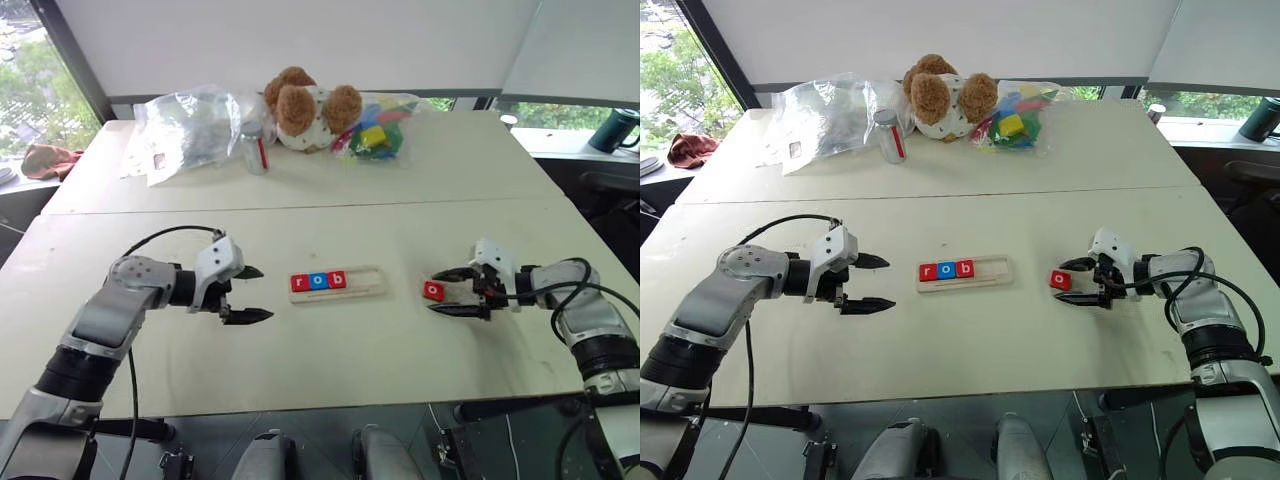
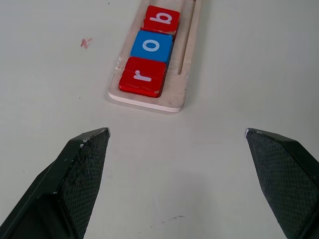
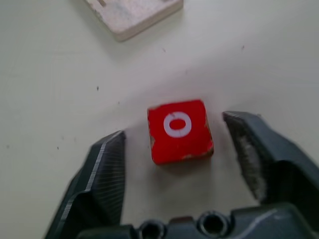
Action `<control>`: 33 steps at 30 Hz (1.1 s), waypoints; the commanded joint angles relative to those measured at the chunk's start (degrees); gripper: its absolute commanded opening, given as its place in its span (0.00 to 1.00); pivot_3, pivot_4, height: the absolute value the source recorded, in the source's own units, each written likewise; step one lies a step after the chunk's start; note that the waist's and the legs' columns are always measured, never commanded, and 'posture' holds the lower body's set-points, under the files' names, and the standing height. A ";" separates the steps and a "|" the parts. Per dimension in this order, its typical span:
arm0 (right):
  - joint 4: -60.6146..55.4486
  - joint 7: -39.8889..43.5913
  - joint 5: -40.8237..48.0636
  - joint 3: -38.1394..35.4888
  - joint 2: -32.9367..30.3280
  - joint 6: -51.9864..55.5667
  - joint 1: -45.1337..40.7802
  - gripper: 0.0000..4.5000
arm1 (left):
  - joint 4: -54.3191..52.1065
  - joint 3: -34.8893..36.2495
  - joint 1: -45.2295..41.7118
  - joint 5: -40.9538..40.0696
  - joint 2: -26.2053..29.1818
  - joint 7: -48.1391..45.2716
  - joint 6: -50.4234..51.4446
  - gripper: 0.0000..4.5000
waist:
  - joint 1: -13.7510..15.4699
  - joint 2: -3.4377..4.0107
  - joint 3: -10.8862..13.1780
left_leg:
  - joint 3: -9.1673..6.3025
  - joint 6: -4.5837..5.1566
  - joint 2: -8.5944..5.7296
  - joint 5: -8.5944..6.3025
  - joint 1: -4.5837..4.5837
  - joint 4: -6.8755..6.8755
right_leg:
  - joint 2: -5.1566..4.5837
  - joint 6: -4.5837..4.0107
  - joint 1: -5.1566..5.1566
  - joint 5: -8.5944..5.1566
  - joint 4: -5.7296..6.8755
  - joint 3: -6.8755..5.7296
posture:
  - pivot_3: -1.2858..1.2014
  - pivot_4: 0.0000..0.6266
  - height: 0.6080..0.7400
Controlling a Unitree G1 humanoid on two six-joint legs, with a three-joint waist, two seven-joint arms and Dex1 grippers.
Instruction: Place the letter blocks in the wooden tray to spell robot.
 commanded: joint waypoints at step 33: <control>15.90 6.54 -11.97 13.97 17.01 -2.97 -27.99 0.25 | -1.41 0.84 1.92 0.33 -0.60 3.19 -1.38 1.00 | -0.36 0.07 0.03 | -0.05 -0.42 -0.11 0.23 -0.23 -0.02 | -0.09 -0.01 -0.26 0.01 0.02 -0.13 | 0.52 0.24 1.00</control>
